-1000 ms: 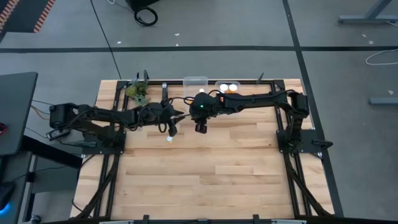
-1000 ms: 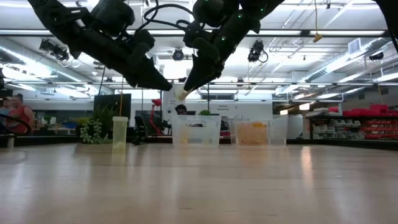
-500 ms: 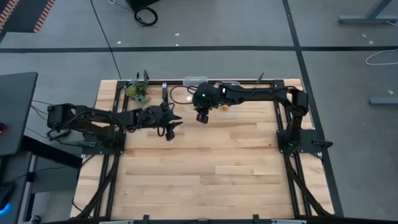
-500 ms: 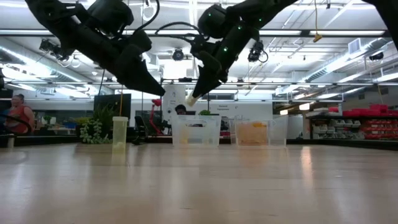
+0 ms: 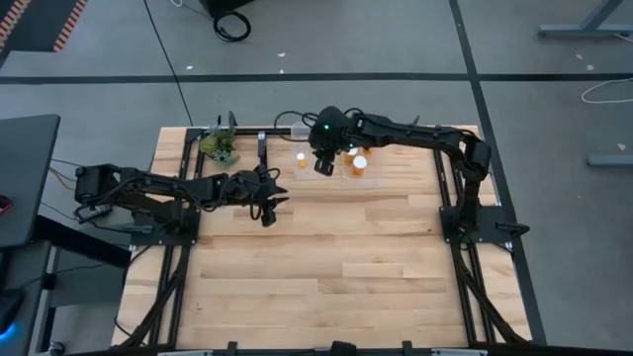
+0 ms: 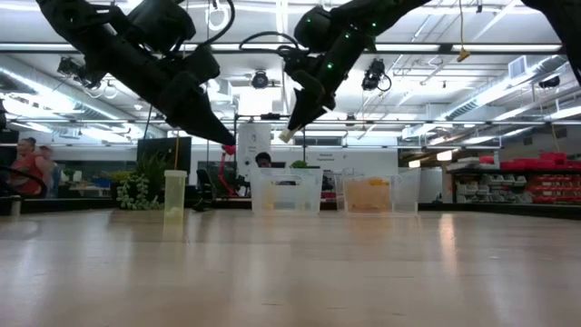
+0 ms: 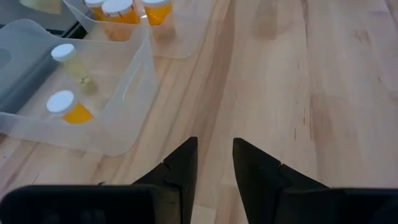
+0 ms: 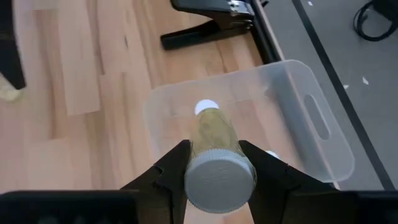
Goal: Pick and place medicine bottles into bin by pill shape (circle, oval)
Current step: Put the top small yellow pill into the transparent bin
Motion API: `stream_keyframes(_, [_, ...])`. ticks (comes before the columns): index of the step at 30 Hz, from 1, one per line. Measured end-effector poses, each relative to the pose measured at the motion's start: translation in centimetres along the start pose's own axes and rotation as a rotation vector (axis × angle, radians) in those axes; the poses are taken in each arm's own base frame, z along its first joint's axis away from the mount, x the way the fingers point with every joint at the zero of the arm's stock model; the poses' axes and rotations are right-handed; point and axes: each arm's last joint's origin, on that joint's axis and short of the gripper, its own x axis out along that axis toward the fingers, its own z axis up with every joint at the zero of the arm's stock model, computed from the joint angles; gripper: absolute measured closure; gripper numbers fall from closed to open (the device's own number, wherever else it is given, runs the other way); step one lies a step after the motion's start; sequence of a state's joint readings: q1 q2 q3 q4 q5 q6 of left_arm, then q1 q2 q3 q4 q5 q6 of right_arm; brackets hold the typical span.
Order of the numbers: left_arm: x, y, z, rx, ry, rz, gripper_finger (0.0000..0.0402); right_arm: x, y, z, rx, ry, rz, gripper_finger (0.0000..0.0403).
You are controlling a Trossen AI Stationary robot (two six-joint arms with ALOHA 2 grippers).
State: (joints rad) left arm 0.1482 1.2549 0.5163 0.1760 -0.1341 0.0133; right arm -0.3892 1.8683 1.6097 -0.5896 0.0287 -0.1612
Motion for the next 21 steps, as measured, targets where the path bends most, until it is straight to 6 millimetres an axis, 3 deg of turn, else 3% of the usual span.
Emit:
stream_keyframes(8, [-0.4,0.1,-0.2,0.035,0.032,-0.001,0.0306,0.1,-1.2,-0.2,0.017,0.000,-0.020,0.0265])
stream_keyframes(21, [-2.7,0.9,0.6,0.037,-0.006,0.021,0.0351,0.1,-2.7,-0.1,0.022,-0.031,-0.049,0.0265])
